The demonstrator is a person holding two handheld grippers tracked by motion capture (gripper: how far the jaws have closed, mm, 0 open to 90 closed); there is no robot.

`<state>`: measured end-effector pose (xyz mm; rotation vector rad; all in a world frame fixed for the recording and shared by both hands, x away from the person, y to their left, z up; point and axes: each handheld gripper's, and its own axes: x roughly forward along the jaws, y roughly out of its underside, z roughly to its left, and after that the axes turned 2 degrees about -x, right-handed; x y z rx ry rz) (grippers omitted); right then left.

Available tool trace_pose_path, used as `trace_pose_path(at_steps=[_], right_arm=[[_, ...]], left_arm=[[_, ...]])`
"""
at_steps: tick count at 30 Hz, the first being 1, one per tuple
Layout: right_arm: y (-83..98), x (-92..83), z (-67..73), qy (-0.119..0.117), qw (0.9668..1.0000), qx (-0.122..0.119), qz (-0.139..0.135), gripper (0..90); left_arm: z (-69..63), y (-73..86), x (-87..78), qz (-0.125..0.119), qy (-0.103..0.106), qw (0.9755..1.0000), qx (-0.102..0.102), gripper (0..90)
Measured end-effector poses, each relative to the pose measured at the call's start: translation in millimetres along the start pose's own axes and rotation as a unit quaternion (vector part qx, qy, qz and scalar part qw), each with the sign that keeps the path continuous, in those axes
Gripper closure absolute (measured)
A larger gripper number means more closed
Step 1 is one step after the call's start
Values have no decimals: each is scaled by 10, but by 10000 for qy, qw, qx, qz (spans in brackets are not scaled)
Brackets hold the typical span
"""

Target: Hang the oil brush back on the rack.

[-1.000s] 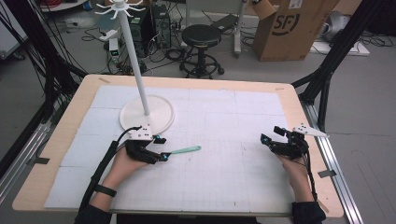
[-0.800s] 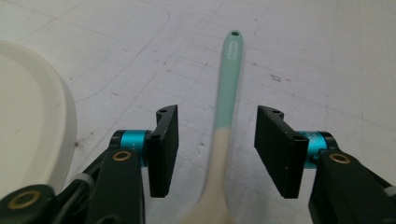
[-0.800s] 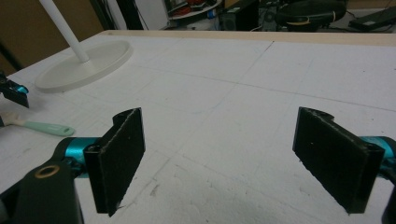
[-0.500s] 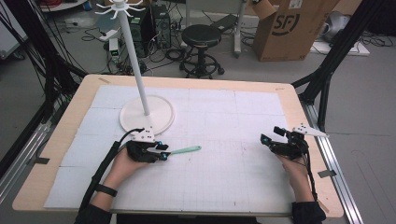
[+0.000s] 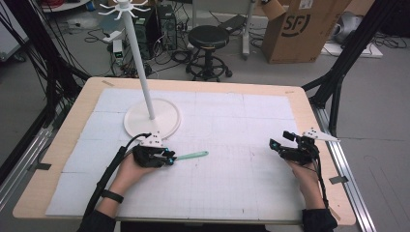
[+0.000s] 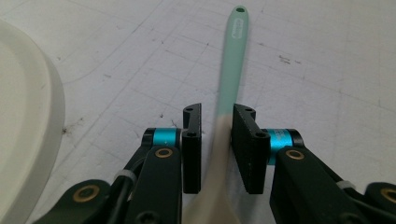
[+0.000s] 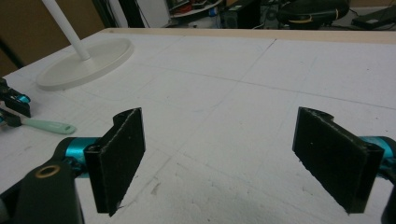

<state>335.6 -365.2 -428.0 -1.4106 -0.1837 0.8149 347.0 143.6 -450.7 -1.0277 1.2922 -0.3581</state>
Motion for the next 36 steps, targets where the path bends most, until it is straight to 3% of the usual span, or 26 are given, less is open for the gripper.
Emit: trace_pose_path(at_steps=[5, 20, 23, 29, 36], right_arm=[[-1, 8, 5, -11, 10000, -22, 3, 163], [4, 15, -6, -27, 10000, 14, 19, 164], [5, 16, -6, -29, 10000, 19, 27, 164], [6, 17, -8, -15, 10000, 28, 34, 164], [12, 30, -10, -20, 10000, 35, 75, 164]], left_arm=[[-23, -5, 13, -28, -80, 10000, -16, 800], [-29, -2, 1, -86, -102, 9999, -5, 822], [-30, -9, -16, -220, -34, 9997, -57, 822], [-48, -59, -148, -518, -105, 9986, -45, 822], [-20, -109, -411, -1069, -217, 9937, -263, 822]])
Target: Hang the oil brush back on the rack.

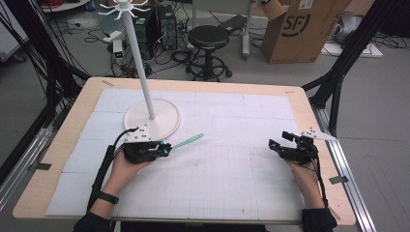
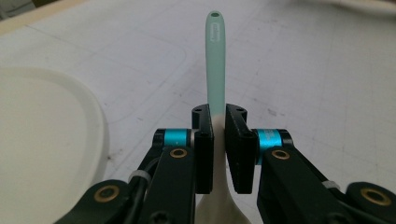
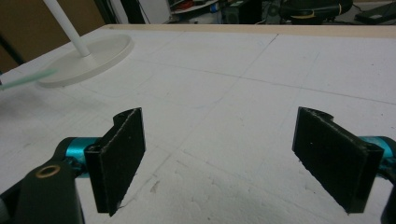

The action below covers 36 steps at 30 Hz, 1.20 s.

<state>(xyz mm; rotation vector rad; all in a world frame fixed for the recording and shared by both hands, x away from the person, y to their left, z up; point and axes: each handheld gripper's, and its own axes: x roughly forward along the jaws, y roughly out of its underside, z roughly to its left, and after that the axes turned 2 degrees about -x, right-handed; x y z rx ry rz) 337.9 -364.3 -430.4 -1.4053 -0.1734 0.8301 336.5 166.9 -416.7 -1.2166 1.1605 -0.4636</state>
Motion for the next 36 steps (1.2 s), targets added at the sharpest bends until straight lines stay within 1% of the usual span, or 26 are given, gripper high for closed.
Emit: trace_pose_path(at_steps=[5, 6, 9, 11, 12, 15, 16, 17, 18, 19, 22, 24, 27, 30, 34, 36], right_arm=[[0, -8, -2, -16, 10000, 16, 4, 164], [-1, -6, -4, -8, 10000, 11, -7, 164], [0, -3, -3, -14, 10000, 8, -5, 164], [-1, -2, 0, -5, 10000, 21, 4, 164], [-1, -2, 0, -3, 10000, 25, 4, 164], [0, 2, -1, -7, 10000, 9, -2, 164], [1, 2, -1, -8, 10000, 9, 12, 164], [2, 6, -5, 0, 10000, -12, 6, 164], [3, 5, -1, -10, 10000, 23, 24, 164], [3, 6, -2, -8, 10000, 17, 27, 164], [4, 8, -3, -10, 10000, 31, 32, 164], [4, 9, -3, -7, 10000, 31, 32, 164], [5, 10, -3, -7, 10000, 32, 48, 164], [5, 12, -4, -5, 10000, 22, 39, 164], [5, 12, -4, 0, 10000, 31, 32, 164], [4, 12, -4, -1, 10000, 31, 32, 164]], left_arm=[[36, -84, -194, -312, -112, 9994, -70, 822], [43, -108, -240, -368, -164, 9992, -71, 822], [57, -193, -403, -634, -250, 9977, -44, 822], [72, -253, -532, -845, -371, 9957, -2, 822], [86, -283, -597, -905, -383, 9952, -18, 822], [106, -373, -776, -967, -579, 9936, 35, 822], [110, -403, -830, -1016, -634, 9928, 22, 822], [121, -434, -888, -1043, -659, 9924, 35, 822], [126, -466, -936, -1091, -678, 9917, 10, 822], [135, -499, -986, -1097, -706, 9914, 41, 822], [153, -595, -1124, -1100, -834, 9904, 43, 822], [163, -661, -1221, -1146, -874, 9896, 18, 822], [167, -757, -1379, -1207, -961, 9880, 55, 822], [179, -840, -1541, -1265, -1079, 9861, 55, 822], [196, -927, -1734, -1433, -1216, 9822, -9, 822], [213, -965, -1824, -1485, -1273, 9807, -29, 822]])
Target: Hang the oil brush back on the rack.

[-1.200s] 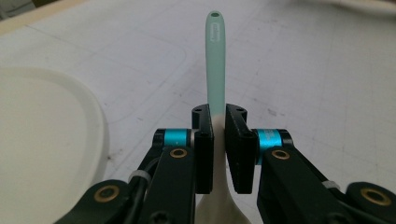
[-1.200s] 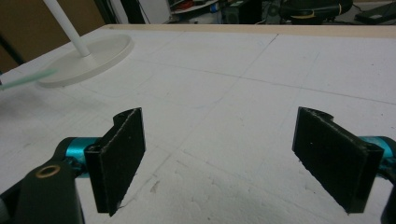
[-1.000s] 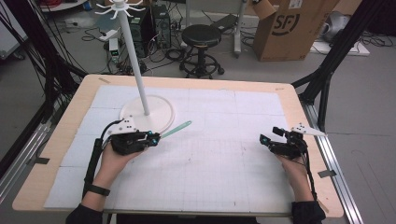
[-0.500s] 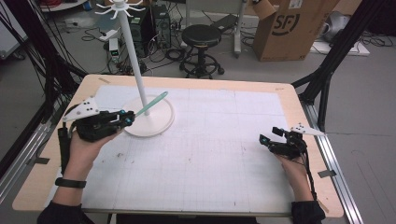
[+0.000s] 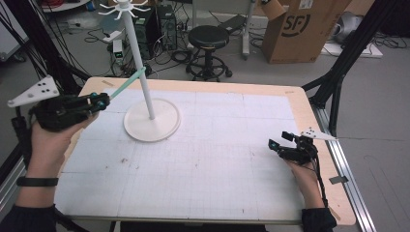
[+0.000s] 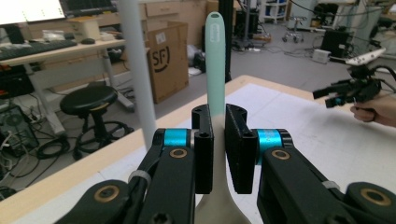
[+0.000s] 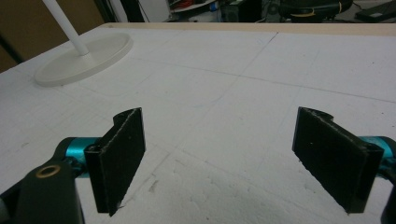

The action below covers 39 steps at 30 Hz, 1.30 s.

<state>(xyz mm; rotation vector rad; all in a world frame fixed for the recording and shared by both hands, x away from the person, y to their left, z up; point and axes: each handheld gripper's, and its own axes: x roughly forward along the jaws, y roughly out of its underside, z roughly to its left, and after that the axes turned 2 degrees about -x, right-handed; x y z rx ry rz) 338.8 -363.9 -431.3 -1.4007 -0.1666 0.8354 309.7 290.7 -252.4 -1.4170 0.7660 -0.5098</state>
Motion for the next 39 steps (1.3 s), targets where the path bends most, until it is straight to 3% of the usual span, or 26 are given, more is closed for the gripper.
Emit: trace_pose_path(at_steps=[4, 13, 27, 31, 39], right_arm=[[0, -1, -3, 3, 10000, -6, -6, 164], [0, -2, -8, 11, 10000, -19, -7, 164], [0, 2, -13, 14, 10000, -23, -8, 164], [2, 2, -11, 6, 10000, 3, 7, 164], [3, 4, -10, -3, 10000, 23, 15, 164]], left_arm=[[38, -121, -123, -156, -131, 9998, 10, 822], [106, -394, -347, -249, -369, 9990, 99, 822], [251, -718, -516, -410, -617, 9972, 75, 822], [253, -757, -503, -463, -559, 9973, 55, 822], [137, -813, -415, -442, -392, 9981, 175, 821]])
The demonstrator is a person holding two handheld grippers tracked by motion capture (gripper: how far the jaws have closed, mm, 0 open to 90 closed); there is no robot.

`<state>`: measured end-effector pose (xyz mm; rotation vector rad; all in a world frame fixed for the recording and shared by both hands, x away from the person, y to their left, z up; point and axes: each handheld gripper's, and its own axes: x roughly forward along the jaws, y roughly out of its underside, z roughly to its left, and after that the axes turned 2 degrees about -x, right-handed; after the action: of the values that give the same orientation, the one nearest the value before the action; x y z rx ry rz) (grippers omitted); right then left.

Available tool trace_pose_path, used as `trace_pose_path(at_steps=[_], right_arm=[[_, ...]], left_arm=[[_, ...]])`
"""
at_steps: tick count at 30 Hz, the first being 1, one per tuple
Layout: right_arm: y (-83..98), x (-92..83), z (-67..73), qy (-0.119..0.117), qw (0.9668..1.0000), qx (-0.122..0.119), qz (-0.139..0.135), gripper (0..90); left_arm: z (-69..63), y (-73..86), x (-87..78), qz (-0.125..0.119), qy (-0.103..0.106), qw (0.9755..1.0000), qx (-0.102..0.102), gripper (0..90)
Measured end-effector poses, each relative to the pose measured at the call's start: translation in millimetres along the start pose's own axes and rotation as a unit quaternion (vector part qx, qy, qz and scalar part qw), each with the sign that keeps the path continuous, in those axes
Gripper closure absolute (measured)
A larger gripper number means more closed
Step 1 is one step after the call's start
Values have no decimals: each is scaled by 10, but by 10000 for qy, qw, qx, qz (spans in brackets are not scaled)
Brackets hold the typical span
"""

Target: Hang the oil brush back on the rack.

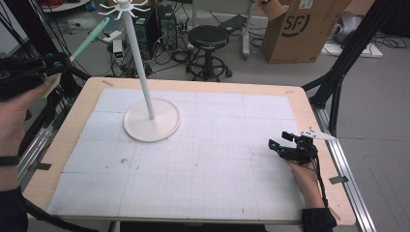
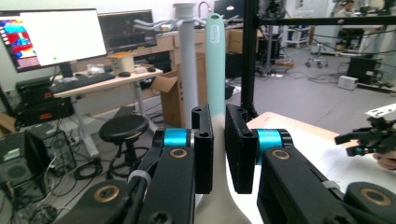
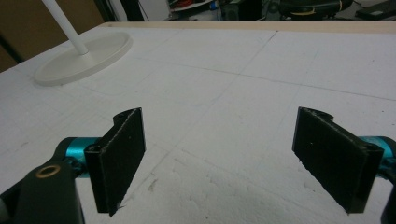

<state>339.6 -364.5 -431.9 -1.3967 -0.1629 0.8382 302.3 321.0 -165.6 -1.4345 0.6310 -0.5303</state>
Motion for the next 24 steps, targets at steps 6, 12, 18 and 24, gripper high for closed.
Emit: trace_pose_path(at_steps=[6, 12, 18, 24], right_arm=[[-2, -3, 1, -2, 10000, -2, -3, 164], [-1, -3, 1, -12, 10000, 13, -1, 164], [-1, -3, -3, -15, 10000, 12, -13, 164], [0, -2, -4, -16, 10000, 16, -10, 164]], left_arm=[[-31, -46, 31, 24, -2, 10000, 64, 821], [-52, -40, 65, 92, -30, 9999, 134, 821], [-60, -30, 102, 88, -64, 9998, 170, 821], [-58, -16, 122, 142, -130, 9996, 199, 821]])
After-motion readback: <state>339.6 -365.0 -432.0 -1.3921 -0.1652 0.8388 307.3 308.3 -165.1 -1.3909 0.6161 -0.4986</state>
